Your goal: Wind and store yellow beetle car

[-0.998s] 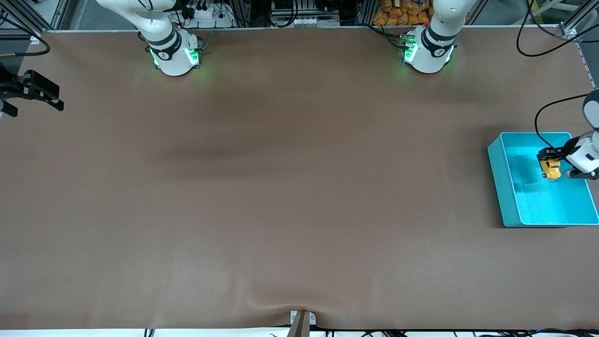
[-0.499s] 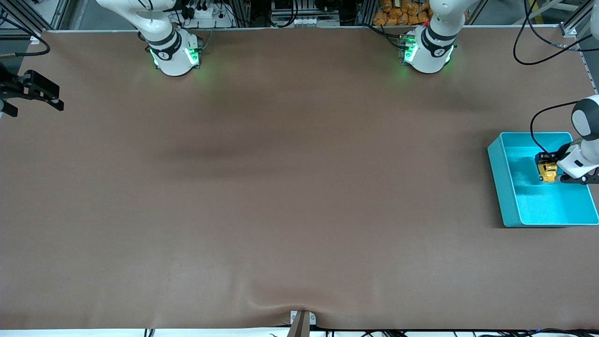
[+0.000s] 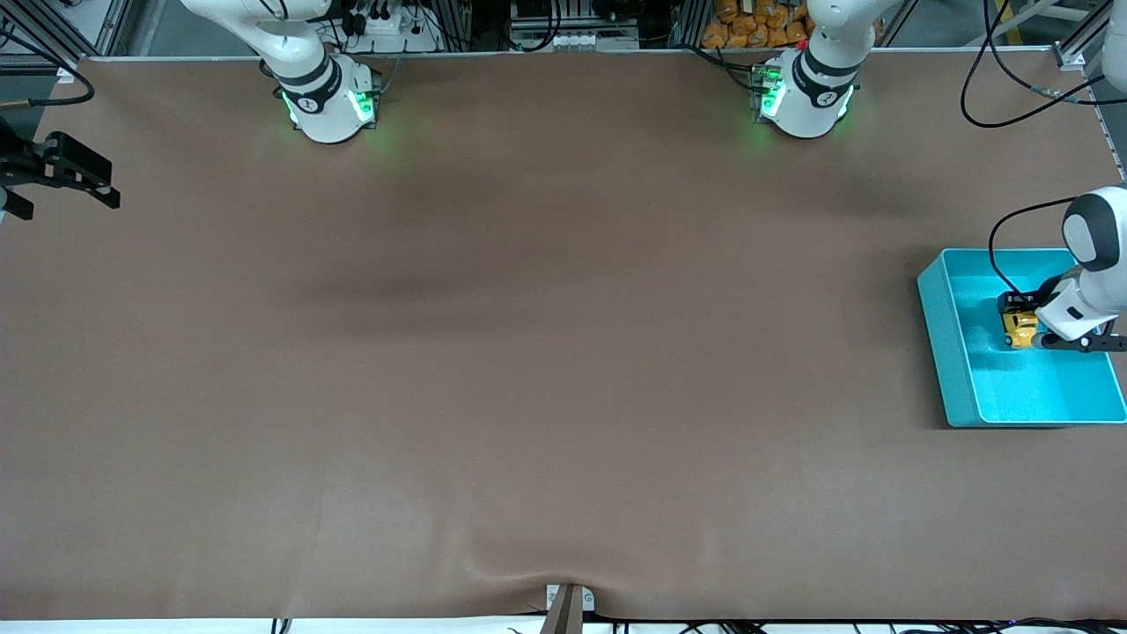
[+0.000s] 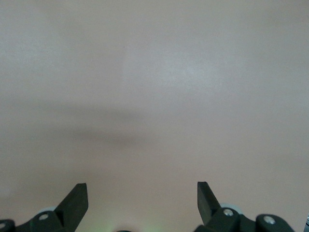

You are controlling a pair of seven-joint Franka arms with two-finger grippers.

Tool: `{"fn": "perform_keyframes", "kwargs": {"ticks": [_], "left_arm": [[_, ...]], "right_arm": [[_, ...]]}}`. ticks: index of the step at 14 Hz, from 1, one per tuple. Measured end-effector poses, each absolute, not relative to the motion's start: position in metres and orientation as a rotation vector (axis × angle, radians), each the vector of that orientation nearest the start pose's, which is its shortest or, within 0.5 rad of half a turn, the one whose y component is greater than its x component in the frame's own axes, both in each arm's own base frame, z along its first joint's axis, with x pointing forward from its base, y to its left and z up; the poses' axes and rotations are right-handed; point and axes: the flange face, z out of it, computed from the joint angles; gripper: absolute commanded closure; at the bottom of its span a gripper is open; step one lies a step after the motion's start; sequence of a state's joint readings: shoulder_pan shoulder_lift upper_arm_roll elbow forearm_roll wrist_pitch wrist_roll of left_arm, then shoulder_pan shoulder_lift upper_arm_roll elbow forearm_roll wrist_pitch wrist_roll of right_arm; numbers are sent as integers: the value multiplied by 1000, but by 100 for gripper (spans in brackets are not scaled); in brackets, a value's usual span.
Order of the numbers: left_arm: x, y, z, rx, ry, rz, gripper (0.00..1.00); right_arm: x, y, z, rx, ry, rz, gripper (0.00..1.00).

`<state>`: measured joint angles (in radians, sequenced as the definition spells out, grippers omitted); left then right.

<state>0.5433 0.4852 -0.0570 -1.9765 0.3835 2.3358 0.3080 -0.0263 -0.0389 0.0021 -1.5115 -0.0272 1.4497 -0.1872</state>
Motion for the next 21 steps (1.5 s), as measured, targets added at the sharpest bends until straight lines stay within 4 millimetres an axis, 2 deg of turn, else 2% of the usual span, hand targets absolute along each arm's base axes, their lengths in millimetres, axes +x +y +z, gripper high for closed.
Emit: {"fn": "perform_keyframes", "kwargs": {"ticks": [2, 3, 4, 5, 6, 9, 13, 18, 21], "left_arm": [[528, 287, 208, -2935, 184, 304, 92], [529, 286, 208, -2934, 189, 302, 87], [529, 286, 207, -2932, 192, 301, 65], [530, 286, 207, -2932, 195, 300, 29], [530, 285, 208, -2931, 197, 298, 0], [539, 284, 218, -2920, 205, 259, 0], [562, 267, 274, -2874, 240, 149, 0], [571, 216, 355, -2884, 244, 111, 0], [575, 173, 397, -2919, 242, 72, 0]], "right_arm": [[530, -16, 663, -3156, -253, 41, 0], [530, -16, 663, -3156, -253, 41, 0], [530, -16, 663, -3156, -253, 41, 0], [529, -16, 663, -3156, -253, 41, 0], [529, -16, 663, -3156, -253, 41, 0], [529, -16, 663, -3156, -253, 42, 0], [529, -16, 663, -3156, -253, 42, 0], [529, -16, 663, -3156, -252, 42, 0], [529, -16, 663, -3156, -252, 42, 0]]}}
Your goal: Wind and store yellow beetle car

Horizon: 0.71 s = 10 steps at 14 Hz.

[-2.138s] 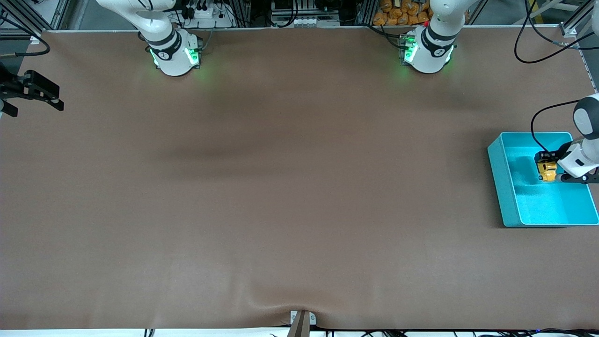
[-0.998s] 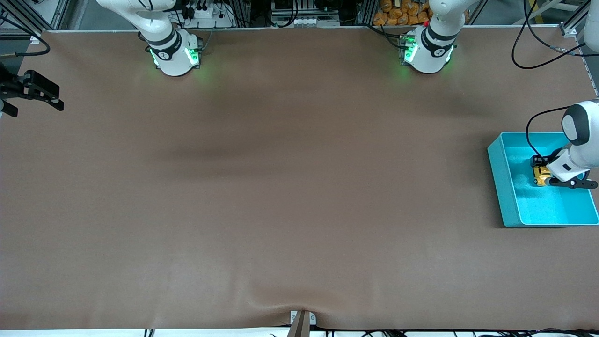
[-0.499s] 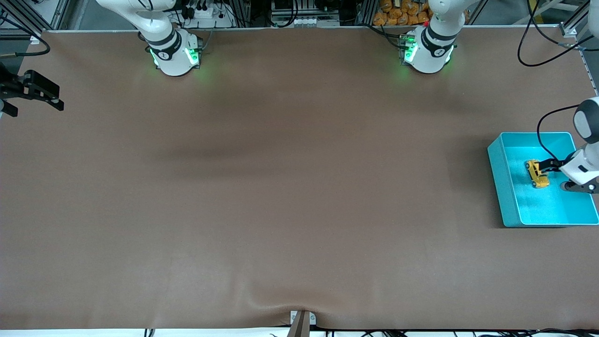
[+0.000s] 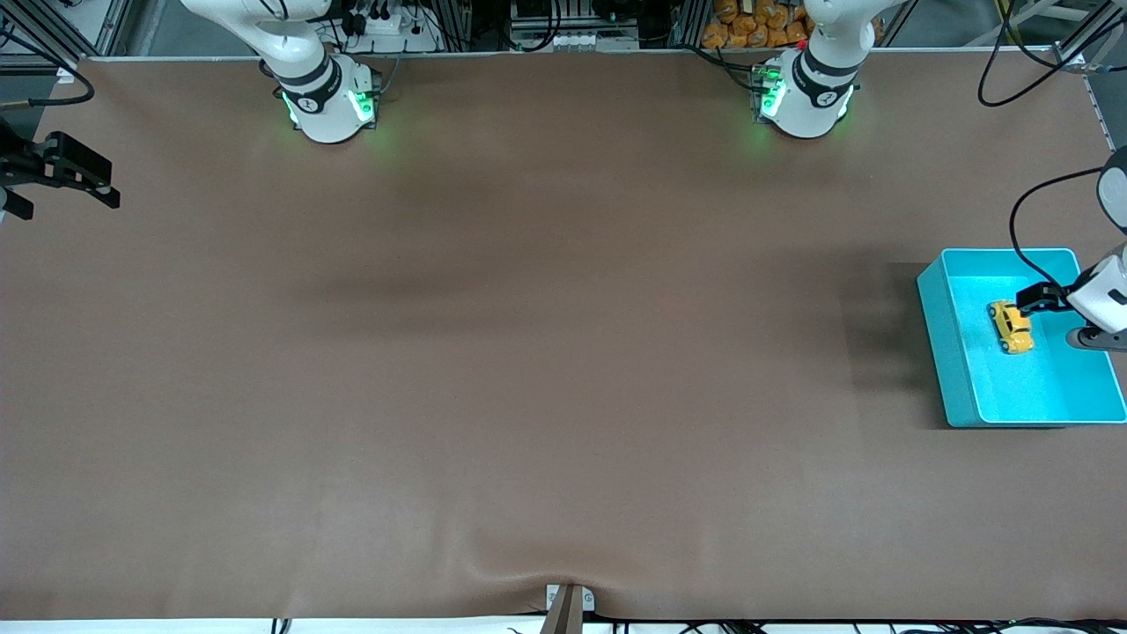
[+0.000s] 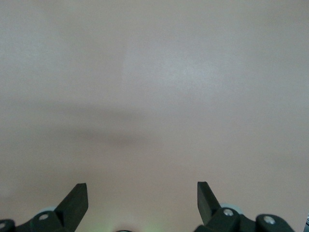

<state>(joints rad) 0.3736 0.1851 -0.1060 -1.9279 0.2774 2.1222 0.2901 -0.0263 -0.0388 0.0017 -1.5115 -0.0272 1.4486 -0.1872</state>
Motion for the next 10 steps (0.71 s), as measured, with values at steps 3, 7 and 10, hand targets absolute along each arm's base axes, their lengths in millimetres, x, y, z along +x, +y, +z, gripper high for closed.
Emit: {"fn": "perform_keyframes", "kwargs": {"ticks": [3, 7, 10], "left_arm": [[579, 126, 439, -2953, 207, 108, 0], [581, 39, 491, -2953, 144, 58, 0], [568, -15, 532, -2950, 113, 51, 0]], "right_arm": [[529, -16, 663, -3156, -253, 42, 0], [529, -16, 663, -3156, -253, 43, 0], [529, -16, 663, -3156, -252, 43, 0]]}}
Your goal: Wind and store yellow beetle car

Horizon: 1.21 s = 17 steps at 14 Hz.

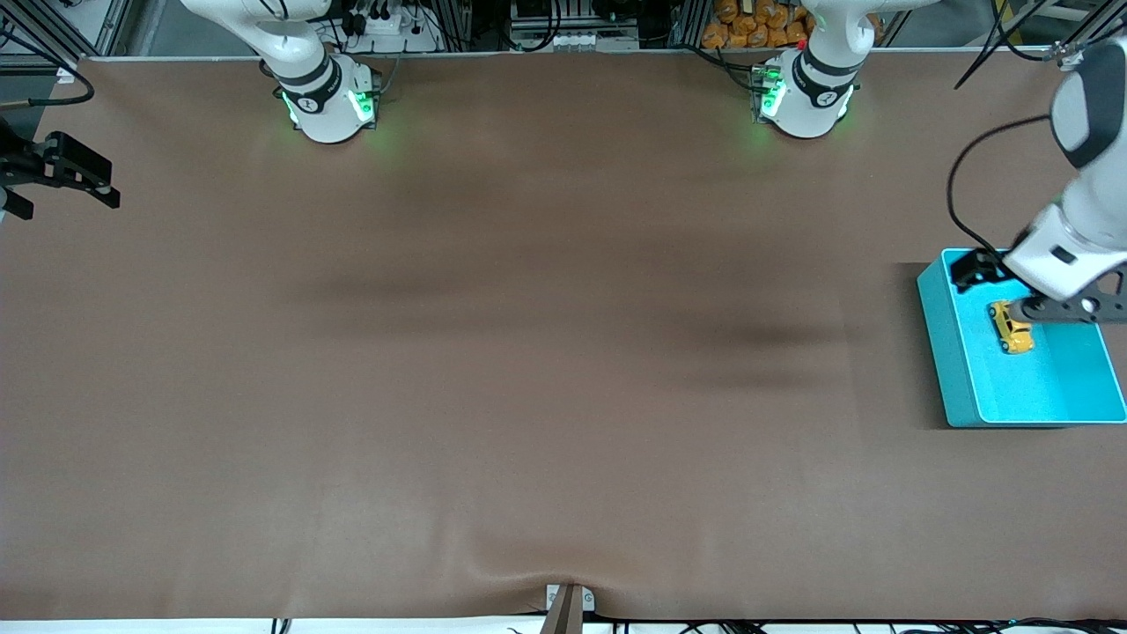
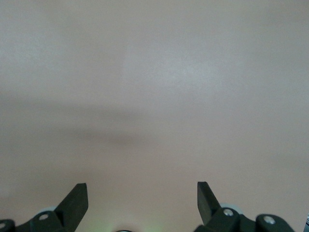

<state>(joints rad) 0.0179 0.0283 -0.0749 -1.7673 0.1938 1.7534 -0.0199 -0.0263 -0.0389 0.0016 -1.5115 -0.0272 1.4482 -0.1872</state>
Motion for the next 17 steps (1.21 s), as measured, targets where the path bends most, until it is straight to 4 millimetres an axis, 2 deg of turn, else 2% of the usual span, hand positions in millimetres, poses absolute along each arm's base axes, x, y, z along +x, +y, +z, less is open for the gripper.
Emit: {"fn": "perform_keyframes", "kwargs": {"ticks": [2, 7, 10, 14, 17], "left_arm": [[564, -28, 559, -3000, 104, 61, 0], [551, -26, 600, -3061, 186, 161, 0], [547, -27, 625, -3082, 189, 153, 0], [543, -28, 640, -3119, 180, 115, 0], [537, -29, 654, -3131, 105, 73, 0]], "right_arm": [[529, -16, 663, -3156, -252, 43, 0], [529, -16, 663, -3159, -207, 43, 0], [529, -16, 663, -3163, -150, 43, 0], [529, -16, 662, -3164, -108, 47, 0], [529, -16, 662, -3165, -100, 49, 0]]}}
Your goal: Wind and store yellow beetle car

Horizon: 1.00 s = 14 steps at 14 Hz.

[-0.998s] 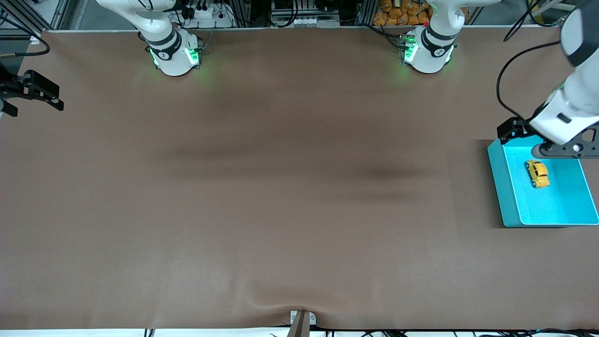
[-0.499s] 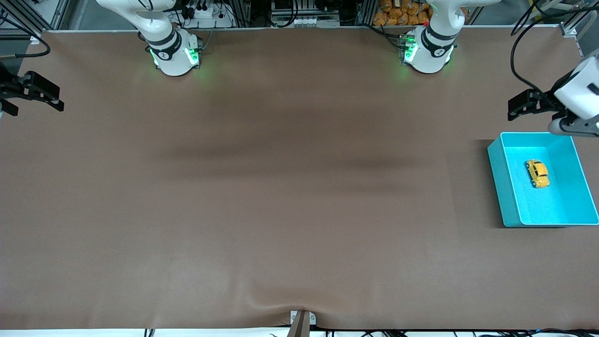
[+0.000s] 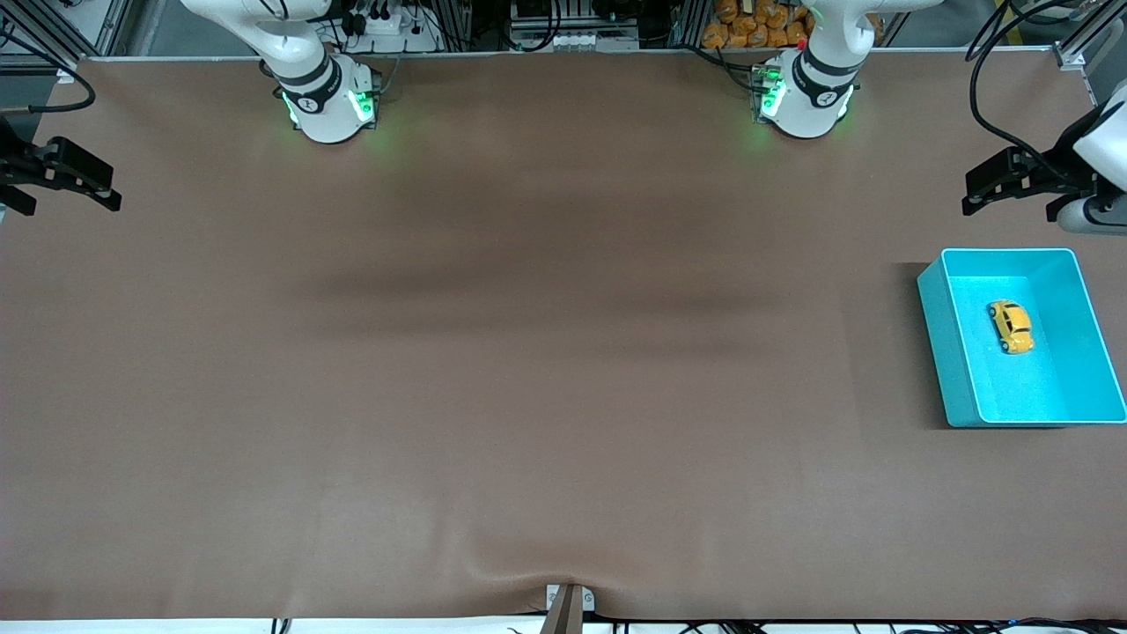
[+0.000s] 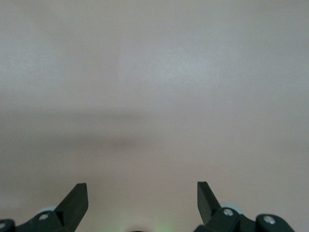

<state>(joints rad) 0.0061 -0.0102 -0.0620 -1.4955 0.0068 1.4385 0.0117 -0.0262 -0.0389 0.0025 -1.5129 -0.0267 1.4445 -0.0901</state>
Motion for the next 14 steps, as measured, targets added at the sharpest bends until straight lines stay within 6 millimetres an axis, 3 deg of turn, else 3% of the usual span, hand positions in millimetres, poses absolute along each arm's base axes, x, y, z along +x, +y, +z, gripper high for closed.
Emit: {"fn": "perform_keyframes", "kwargs": {"ticks": [4, 14], "left_arm": [[521, -30, 679, -3131, 74, -4, 0], [526, -30, 673, -3131, 73, -17, 0]], "right_arm": [[529, -16, 662, -3165, -99, 49, 0], [529, -16, 661, -3164, -98, 53, 0]]}}
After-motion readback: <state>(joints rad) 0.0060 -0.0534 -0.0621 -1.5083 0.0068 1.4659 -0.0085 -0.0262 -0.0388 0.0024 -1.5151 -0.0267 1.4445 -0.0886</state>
